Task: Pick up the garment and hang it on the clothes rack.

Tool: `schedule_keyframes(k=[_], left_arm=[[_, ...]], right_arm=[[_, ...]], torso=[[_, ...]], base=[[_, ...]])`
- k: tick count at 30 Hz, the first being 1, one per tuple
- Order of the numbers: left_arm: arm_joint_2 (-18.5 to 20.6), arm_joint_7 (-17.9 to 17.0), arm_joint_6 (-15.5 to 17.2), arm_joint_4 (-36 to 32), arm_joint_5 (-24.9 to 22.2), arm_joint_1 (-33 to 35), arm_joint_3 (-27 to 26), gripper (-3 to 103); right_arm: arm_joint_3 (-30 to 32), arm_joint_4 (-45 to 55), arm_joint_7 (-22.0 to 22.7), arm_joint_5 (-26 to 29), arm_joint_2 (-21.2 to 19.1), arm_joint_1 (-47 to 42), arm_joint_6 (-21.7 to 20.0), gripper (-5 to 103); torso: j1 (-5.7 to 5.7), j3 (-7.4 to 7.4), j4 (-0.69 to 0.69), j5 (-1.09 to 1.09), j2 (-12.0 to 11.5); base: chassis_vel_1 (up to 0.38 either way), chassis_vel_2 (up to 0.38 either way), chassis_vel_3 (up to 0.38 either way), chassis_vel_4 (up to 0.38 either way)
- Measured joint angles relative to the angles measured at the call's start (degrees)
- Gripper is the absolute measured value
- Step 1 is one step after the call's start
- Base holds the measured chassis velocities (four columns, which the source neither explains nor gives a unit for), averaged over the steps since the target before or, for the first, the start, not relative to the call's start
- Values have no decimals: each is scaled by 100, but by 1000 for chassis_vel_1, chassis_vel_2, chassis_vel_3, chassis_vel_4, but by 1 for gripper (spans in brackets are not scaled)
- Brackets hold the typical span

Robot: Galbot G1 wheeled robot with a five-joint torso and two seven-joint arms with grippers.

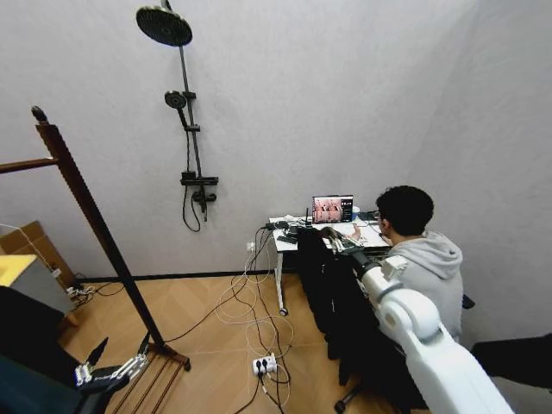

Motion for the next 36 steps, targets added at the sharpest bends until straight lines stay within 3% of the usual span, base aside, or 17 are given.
schedule_keyframes(k=[4, 6, 12, 17, 27, 36], left_arm=[[0, 0, 0, 0, 0, 0, 0, 100], [0, 1, 0, 0, 0, 0, 0, 100], [0, 0, 0, 0, 0, 0, 0, 100], [0, 0, 0, 0, 0, 0, 0, 100], [0, 0, 0, 0, 0, 0, 0, 100], [0, -1, 0, 0, 0, 0, 0, 100]], right_arm=[[-253, 75, -65, 305, -187, 267, -71, 10], [-576, -267, -113, 363, -295, 867, -70, 10], [-1181, -1120, -138, 561, -242, 2027, -21, 10], [-1478, -1314, -3, 838, -116, 2487, -158, 10], [-1349, -1163, 142, 867, -3, 2474, -392, 10], [-836, -1065, -222, 831, -136, 2133, -362, 10]], torso=[[0, 1, 0, 1, 0], [0, 1, 0, 1, -1], [2, 3, 2, 1, -2], [2, 2, 3, 0, -2], [2, 2, 1, 1, -2], [2, 2, -2, 2, -2]], base=[[0, 0, 0, 0], [0, 0, 0, 0], [0, 0, 0, 0], [20, 23, 42, 17], [71, 63, 74, 64], [99, 92, 107, 101]])
